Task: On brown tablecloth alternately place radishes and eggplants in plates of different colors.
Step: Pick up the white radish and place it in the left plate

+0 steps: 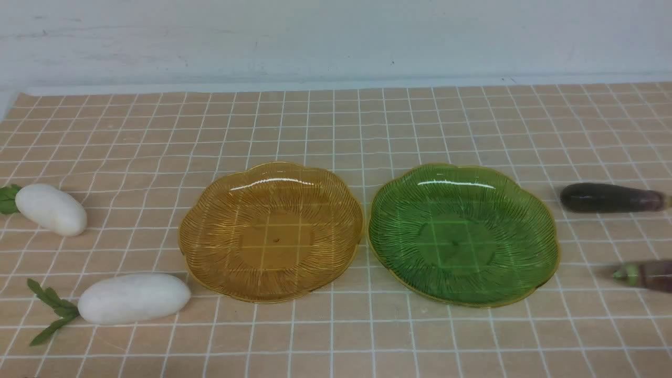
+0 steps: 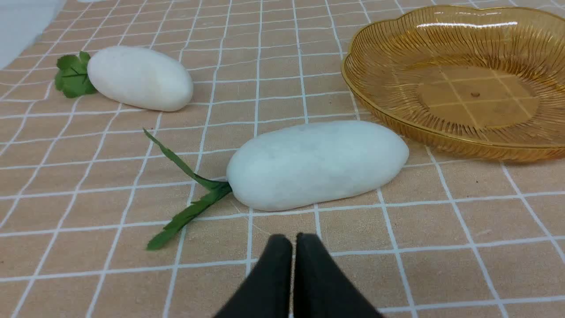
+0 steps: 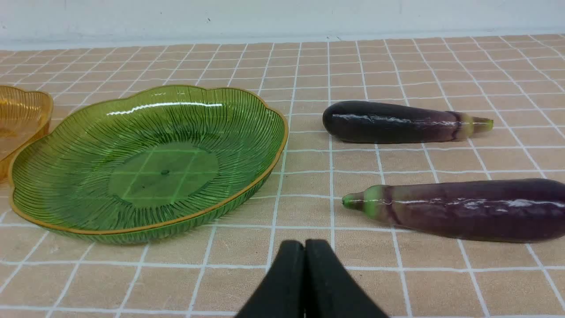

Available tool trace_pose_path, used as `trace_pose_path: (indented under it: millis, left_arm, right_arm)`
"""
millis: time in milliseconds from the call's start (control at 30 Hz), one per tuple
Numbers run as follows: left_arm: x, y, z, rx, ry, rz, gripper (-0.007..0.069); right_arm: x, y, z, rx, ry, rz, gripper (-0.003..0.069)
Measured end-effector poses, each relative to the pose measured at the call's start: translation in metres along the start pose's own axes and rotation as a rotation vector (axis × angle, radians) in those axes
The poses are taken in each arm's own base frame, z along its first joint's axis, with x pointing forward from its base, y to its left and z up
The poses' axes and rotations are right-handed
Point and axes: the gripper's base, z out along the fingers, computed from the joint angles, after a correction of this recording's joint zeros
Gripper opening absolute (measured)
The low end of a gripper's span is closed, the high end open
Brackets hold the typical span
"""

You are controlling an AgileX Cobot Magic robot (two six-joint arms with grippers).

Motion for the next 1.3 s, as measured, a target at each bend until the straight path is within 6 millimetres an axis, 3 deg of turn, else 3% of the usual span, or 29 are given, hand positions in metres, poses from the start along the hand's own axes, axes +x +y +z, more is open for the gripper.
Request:
trace_pose_path:
  millis: [1300]
  left_arm:
    - [0.0001, 0.0009, 0.0, -0.01, 0.001, 0.014, -0.0003]
  right_arm:
    - [0.0, 0.0, 0.0, 0.0, 0.0, 0.0, -0.0015]
